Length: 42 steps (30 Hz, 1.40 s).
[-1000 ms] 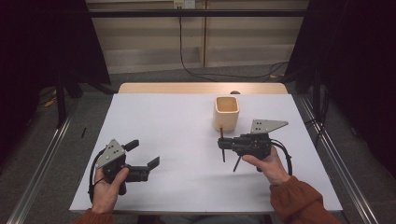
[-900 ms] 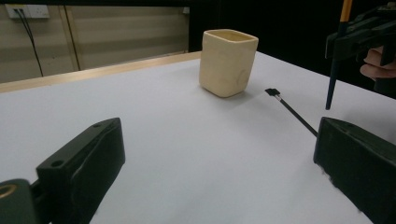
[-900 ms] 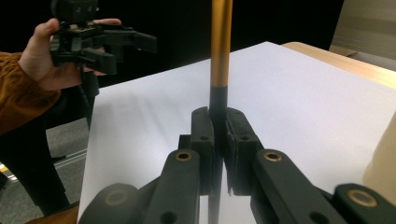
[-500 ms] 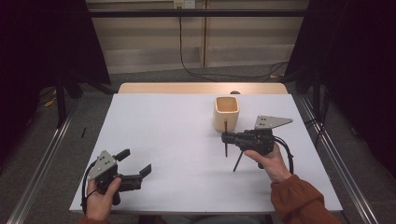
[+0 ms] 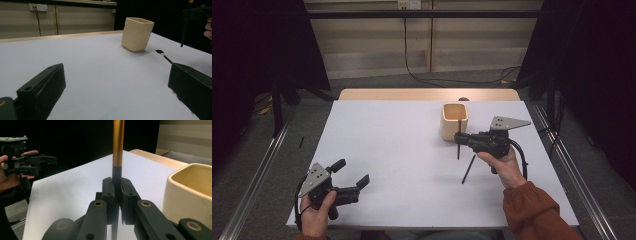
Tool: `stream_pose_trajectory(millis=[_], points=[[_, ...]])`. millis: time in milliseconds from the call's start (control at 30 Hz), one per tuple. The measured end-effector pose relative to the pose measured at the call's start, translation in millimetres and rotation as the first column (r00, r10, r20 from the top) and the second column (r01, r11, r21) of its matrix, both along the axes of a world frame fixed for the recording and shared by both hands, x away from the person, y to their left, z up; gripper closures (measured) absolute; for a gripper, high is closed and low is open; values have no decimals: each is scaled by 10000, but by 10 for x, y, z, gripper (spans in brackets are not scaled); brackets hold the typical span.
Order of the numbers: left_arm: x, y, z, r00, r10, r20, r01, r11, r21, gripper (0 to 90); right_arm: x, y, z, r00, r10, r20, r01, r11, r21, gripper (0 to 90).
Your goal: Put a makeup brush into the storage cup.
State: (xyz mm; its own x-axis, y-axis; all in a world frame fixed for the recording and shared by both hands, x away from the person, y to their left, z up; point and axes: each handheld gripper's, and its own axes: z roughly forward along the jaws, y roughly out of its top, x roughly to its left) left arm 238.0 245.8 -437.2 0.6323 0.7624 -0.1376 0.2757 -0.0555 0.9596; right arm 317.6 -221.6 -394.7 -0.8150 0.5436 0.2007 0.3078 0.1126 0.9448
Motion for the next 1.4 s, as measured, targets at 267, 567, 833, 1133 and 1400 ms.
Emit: stream_pose_trajectory(millis=[267, 567, 833, 1133, 1400], points=[[-34, 8, 3, 9999, 71, -98, -71, 10000, 14, 16, 88, -35, 166, 9989, -303, 348, 303, 9995, 8, 835], [-29, 5, 2, 10000, 18, -53, -17, 9999, 101, 15, 238, -35, 322, 9962, -585, 649, 587, 9983, -7, 835], [-33, 24, -1, 9999, 92, -117, -90, 9998, 190, 16, 391, -42, 484, 9924, -857, 888, 868, 9962, -88, 835], [-32, 28, 5, 9999, 81, -88, -79, 9997, 215, 16, 641, -9, 549, 9876, -1293, 892, 1316, 9911, -201, 835], [-30, 21, 2, 9998, 55, -164, -52, 9999, 164, 16, 822, 101, 612, 9842, -1407, 1077, 1435, 9895, -178, 835]])
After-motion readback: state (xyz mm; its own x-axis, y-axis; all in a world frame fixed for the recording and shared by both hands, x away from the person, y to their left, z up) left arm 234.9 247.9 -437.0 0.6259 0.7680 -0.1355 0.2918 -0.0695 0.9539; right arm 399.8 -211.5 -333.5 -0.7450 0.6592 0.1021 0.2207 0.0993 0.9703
